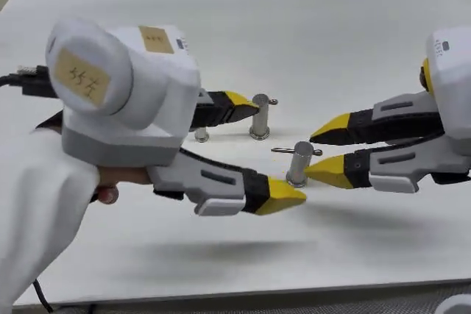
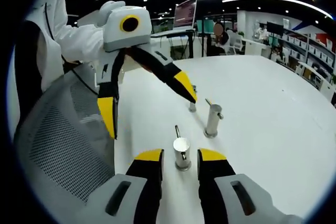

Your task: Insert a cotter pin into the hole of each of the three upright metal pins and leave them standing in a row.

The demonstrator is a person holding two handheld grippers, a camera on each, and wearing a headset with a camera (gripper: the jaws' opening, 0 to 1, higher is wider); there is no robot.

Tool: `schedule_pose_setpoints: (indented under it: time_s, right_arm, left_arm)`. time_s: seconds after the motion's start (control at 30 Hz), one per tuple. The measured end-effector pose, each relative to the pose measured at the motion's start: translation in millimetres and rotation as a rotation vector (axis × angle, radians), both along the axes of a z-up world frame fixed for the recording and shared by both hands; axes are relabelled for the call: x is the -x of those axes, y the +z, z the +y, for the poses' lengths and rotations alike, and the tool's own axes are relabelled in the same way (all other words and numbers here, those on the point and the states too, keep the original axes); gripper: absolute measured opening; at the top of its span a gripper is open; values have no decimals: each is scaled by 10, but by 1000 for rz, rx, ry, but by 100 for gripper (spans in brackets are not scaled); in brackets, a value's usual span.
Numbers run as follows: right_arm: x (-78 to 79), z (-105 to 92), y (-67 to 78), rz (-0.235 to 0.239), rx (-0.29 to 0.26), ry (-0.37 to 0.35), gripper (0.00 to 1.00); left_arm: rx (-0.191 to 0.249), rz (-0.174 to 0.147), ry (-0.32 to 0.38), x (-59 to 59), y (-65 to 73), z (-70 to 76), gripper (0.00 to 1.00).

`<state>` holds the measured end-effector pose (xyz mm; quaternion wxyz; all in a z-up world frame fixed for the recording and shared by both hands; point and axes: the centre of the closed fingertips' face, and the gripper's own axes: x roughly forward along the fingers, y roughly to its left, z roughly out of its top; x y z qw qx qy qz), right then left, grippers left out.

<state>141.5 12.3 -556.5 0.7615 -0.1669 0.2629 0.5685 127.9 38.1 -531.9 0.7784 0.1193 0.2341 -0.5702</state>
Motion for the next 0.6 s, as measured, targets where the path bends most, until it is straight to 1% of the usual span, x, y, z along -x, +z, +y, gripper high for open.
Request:
schedule_pose_setpoints:
  time_s: [0.03, 0.07, 0.1, 0.13, 0.17, 0.23, 0.27, 0.33, 0.37, 0.4, 0.47, 0.5, 0.6]
  right_arm:
    - [-2, 9, -8, 5, 1, 0, 21]
    - [-6, 28, -16, 10, 0, 1, 22]
    - [-7, 41, -19, 13, -1, 2, 22]
    - [-10, 64, -23, 13, 0, 5, 22]
    - [-11, 73, -30, 13, 4, 9, 22]
    - [-16, 93, -49, 10, 14, 19, 22]
    - [-29, 103, -62, 8, 17, 18, 22]
    - [-40, 109, -85, 15, 21, 19, 21]
    - [-39, 115, -100, 18, 25, 24, 21]
    - [-41, 115, -108, 16, 31, 27, 20]
    - [-51, 116, -114, 12, 37, 30, 18]
    - [-55, 120, -115, 12, 36, 34, 16]
    - [-70, 130, -125, 10, 42, 44, 14]
  left_arm:
    - [9, 18, 5, 40, -9, 22, 74]
    - [23, 54, 7, 117, -22, 45, 77]
    - [36, 69, 10, 152, -25, 60, 80]
    - [38, 73, 20, 180, -39, 94, 83]
    - [36, 75, 26, 198, -48, 116, 85]
    - [-23, 24, 38, 201, -87, 214, 87]
    - [-30, 12, 76, 181, -84, 252, 87]
    - [-10, 32, 116, 180, -67, 277, 88]
    - [1, 39, 127, 187, -54, 292, 90]
    - [1, 47, 141, 193, -56, 308, 94]
    - [1, 45, 166, 189, -54, 347, 98]
    - [1, 44, 171, 198, -48, 358, 99]
    - [17, 61, 197, 237, -13, 368, 99]
